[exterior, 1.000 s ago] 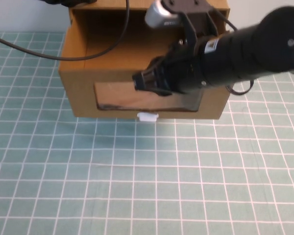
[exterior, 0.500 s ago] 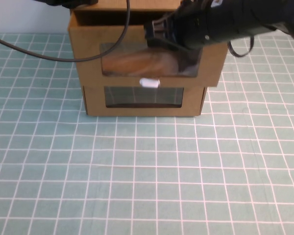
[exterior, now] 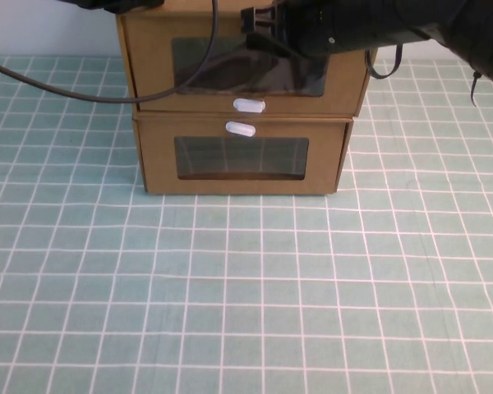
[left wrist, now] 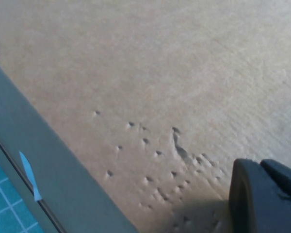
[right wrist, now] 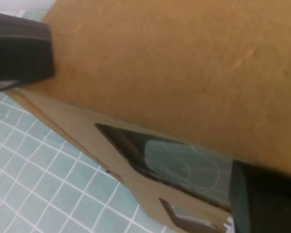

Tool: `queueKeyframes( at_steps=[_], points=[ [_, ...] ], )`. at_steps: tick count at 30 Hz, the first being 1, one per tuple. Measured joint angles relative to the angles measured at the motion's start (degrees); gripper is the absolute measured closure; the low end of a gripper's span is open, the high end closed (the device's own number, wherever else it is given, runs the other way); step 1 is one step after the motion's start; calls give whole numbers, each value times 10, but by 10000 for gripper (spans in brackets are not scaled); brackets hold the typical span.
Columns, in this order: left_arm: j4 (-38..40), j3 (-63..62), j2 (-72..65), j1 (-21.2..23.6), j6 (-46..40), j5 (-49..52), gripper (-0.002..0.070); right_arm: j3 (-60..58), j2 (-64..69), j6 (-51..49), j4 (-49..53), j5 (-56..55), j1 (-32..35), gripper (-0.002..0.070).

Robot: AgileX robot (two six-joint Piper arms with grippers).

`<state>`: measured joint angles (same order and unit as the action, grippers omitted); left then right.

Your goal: Close the shoe box

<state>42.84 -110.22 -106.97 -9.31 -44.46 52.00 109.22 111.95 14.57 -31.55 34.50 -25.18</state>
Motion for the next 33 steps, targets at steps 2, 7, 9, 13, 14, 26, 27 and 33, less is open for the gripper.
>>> queueKeyframes(
  at_steps=[2,7,9,13,14,26,27,33],
  points=[
    [0,0,0,0,1,0,680,0,4,1,0,4,0,687],
    [0,0,1,0,9,3,680,0,-3,1,0,54,5,687],
    [-3,0,8,0,12,14,680,0,-19,1,4,81,6,687],
    [-18,0,40,0,17,31,680,0,-75,0,20,151,6,687],
    [-22,0,50,0,20,31,680,0,-91,-2,30,168,6,687],
    [-28,252,351,0,8,-79,680,-287,-514,-159,228,216,-82,687],
    [-27,292,390,0,4,-95,680,-327,-564,-170,231,214,-85,687],
    [-16,513,623,0,-14,-189,680,-531,-842,-251,259,211,-86,687]
  ],
)
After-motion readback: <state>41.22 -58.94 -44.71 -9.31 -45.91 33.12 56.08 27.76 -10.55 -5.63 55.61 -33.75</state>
